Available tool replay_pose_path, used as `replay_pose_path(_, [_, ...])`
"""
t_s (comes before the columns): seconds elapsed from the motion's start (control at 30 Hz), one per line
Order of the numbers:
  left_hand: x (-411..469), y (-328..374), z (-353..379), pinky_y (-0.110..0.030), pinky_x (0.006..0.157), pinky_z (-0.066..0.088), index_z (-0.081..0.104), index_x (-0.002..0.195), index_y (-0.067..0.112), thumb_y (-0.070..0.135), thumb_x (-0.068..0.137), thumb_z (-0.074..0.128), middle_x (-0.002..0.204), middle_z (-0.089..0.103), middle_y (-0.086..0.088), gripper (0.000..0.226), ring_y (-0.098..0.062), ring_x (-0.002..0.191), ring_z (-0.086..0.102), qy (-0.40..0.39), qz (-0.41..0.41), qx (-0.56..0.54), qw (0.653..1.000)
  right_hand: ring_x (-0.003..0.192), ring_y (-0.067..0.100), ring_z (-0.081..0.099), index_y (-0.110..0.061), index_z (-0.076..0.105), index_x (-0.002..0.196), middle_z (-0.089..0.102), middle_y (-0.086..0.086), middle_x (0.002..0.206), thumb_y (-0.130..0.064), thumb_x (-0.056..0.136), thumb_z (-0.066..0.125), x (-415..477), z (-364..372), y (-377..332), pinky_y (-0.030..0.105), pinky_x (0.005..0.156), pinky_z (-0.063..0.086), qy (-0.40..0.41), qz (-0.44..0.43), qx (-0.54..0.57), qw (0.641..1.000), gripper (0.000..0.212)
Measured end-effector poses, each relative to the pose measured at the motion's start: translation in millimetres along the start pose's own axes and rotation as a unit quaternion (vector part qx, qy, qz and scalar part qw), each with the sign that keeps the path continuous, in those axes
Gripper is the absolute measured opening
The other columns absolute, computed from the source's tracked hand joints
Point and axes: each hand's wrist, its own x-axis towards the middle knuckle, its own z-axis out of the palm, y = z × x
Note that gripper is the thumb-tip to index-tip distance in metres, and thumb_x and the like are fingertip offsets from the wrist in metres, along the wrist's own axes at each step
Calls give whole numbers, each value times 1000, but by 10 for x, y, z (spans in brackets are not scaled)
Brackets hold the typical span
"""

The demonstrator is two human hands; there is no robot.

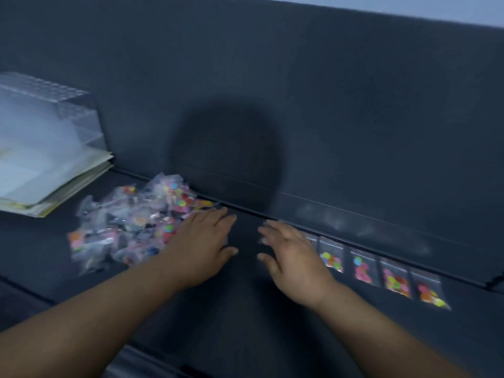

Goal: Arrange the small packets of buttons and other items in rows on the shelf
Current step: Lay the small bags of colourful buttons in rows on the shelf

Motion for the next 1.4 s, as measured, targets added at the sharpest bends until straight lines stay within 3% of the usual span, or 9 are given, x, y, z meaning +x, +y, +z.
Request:
replay_pose_path(0.1, [-65, -415, -55, -45, 102, 39, 51, 134, 12, 48, 80, 49, 139, 50, -14, 66, -32, 124, 52, 16, -25, 7, 1000, 140, 17, 24, -21, 35, 144, 30, 0, 152, -37, 94, 48, 272, 149, -267, 26, 115, 16, -23, 0, 18, 1000, 54])
replay_pose_path(0.27, [-83, -952, -73, -38, 110, 31, 35, 145, 15, 45, 89, 44, 147, 42, -8, 63, -26, 134, 40, 9, -51, -4, 999, 134, 19, 32, -19, 37, 142, 38, 0, 146, -35, 96, 45, 646, 392, -561, 24, 109, 24, -45, 46, 41, 997, 50])
replay_pose_path(0.47, [31, -1366, 29, -36, 96, 42, 49, 134, 22, 40, 90, 46, 120, 60, -3, 47, -23, 112, 53, -22, -28, -16, 999, 124, 24, 45, -18, 43, 138, 44, 4, 135, -35, 93, 50, 957, 541, -719, 30, 100, 40, -54, 170, 82, 980, 49])
replay_pose_path(0.63, [147, -1397, 54, -36, 97, 33, 57, 118, 29, 48, 89, 47, 111, 50, 2, 36, -22, 114, 43, -50, -18, -8, 999, 114, 22, 54, -20, 54, 127, 49, 3, 127, -31, 90, 57, 1080, 604, -780, 26, 95, 42, -66, 220, 114, 967, 39])
replay_pose_path(0.73, [184, -1363, 48, -40, 106, 25, 52, 127, 34, 60, 86, 47, 125, 43, 2, 48, -22, 125, 31, -88, -6, 4, 996, 107, 20, 56, -19, 62, 115, 53, 2, 117, -31, 88, 60, 1109, 625, -813, 23, 89, 42, -51, 223, 123, 966, 30])
replay_pose_path(0.9, [270, -1354, 47, -43, 110, 19, 56, 116, 36, 56, 86, 51, 127, 43, 1, 37, -23, 126, 29, -103, -3, 16, 995, 106, 21, 55, -20, 64, 111, 52, 0, 111, -31, 85, 63, 1116, 679, -846, 34, 94, 46, -15, 221, 125, 967, 28])
replay_pose_path(1.07, [301, -1378, 47, -38, 102, 31, 55, 80, 34, 44, 80, 67, 99, 51, 9, 16, -15, 109, 42, -42, -34, -144, 988, 107, 20, 55, -21, 65, 108, 51, -6, 105, -29, 85, 64, 1110, 702, -874, 36, 95, 46, 12, 212, 169, 962, 25])
replay_pose_path(1.2, [328, -1429, -21, -31, 65, 45, 54, 69, 15, 22, 75, 77, 68, 56, 2, 24, -14, 65, 52, 42, -99, -415, 904, 111, 18, 49, -23, 66, 108, 55, -10, 105, -27, 83, 67, 1126, 678, -961, 35, 98, 42, 43, 175, 161, 970, 25])
replay_pose_path(1.4, [305, -1521, -60, -28, 63, 42, 55, 76, 21, 11, 73, 78, 72, 54, 2, 24, -14, 64, 50, 71, -134, -498, 854, 117, 21, 40, -32, 61, 110, 54, -4, 120, -44, 81, 63, 1148, 646, -1236, 34, 92, 27, -116, 113, 32, 986, 30])
